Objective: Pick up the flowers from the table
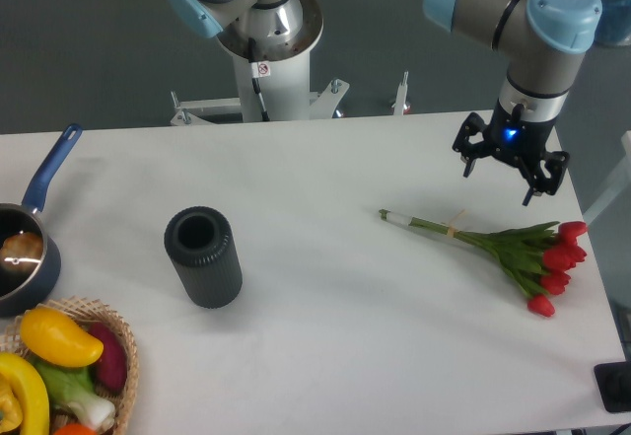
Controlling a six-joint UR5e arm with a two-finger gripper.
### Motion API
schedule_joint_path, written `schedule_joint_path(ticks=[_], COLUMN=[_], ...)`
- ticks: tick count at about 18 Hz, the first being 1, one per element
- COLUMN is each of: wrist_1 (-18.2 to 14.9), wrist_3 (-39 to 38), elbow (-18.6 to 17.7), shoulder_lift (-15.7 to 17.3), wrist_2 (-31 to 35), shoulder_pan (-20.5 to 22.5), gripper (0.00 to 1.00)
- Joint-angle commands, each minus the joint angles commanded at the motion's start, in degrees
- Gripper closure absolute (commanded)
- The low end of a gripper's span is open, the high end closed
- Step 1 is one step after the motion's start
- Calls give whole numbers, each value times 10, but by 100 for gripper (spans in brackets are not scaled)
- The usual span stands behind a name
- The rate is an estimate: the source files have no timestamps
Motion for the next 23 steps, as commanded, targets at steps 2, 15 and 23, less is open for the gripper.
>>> schedule_joint_path(ticks=[2, 15, 23], wrist_1=[0, 79, 122], wrist_3=[-1, -15, -15], elbow=[0, -34, -10], shoulder_lift=[0, -18, -66], wrist_2=[-1, -7, -11], shoulder_pan=[0, 37, 51], gripper=[0, 0, 0])
